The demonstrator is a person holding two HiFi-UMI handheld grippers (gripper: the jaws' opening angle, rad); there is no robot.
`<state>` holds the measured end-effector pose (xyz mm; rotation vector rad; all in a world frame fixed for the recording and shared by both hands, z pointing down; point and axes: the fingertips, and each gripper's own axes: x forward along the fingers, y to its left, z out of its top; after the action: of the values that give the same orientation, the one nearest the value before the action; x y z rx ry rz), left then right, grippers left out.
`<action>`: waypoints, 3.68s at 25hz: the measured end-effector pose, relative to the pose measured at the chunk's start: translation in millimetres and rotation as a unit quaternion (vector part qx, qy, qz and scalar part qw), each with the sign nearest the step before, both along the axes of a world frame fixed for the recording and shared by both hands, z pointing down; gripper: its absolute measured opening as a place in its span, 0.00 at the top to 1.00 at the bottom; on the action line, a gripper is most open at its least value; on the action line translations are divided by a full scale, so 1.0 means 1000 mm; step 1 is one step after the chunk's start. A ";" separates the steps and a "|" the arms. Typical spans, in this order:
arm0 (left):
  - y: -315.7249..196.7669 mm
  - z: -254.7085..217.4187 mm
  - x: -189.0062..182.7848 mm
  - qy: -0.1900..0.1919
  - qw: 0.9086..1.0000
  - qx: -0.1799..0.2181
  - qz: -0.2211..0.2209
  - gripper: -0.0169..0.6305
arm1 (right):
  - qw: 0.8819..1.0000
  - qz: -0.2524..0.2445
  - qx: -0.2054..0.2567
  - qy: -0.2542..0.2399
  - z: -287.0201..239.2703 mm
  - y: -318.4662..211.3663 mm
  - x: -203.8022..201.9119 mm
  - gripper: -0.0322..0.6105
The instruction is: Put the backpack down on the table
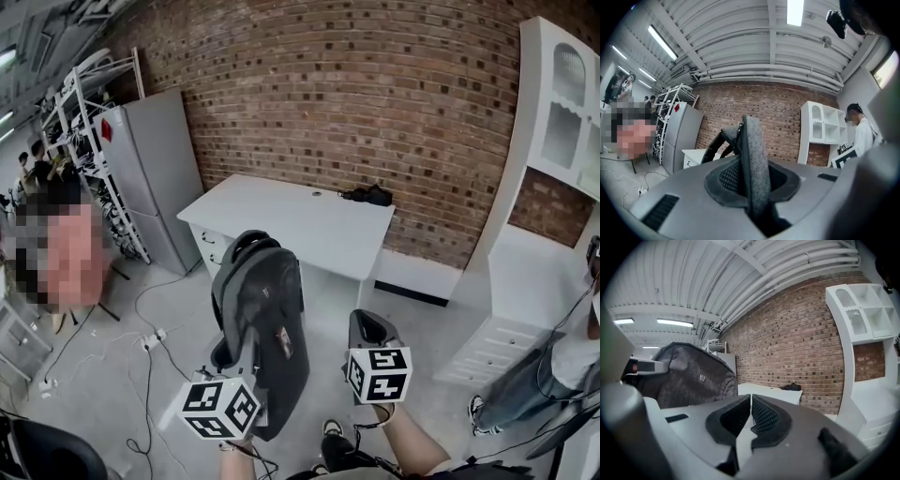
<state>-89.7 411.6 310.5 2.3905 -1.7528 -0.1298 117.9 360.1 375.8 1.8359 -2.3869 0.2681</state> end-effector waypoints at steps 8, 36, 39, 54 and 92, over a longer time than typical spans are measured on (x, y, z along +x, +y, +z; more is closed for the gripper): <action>-0.046 0.011 -0.017 -0.004 1.000 -0.017 0.010 0.84 | 1.000 -0.012 -0.006 -0.003 0.009 -0.054 -0.028 0.90; -0.251 -0.023 -0.034 -0.017 0.999 0.000 -0.035 0.84 | 0.998 -0.053 -0.017 0.001 0.015 -0.287 -0.044 0.90; -0.269 -0.027 -0.032 -0.022 0.999 0.004 -0.036 0.84 | 0.998 -0.052 -0.020 -0.001 0.018 -0.306 -0.041 0.90; -0.342 -0.026 -0.026 -0.021 0.999 -0.006 -0.036 0.84 | 0.999 -0.035 -0.039 -0.006 0.037 -0.373 -0.019 0.90; -0.600 -0.043 -0.126 -0.019 0.999 0.016 0.020 0.84 | 0.998 0.034 -0.044 0.011 0.028 -0.610 -0.090 0.90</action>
<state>-215.5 -187.9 267.5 2.4646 -1.7318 -0.1100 28.1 -249.4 403.5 1.8735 -2.2621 0.3524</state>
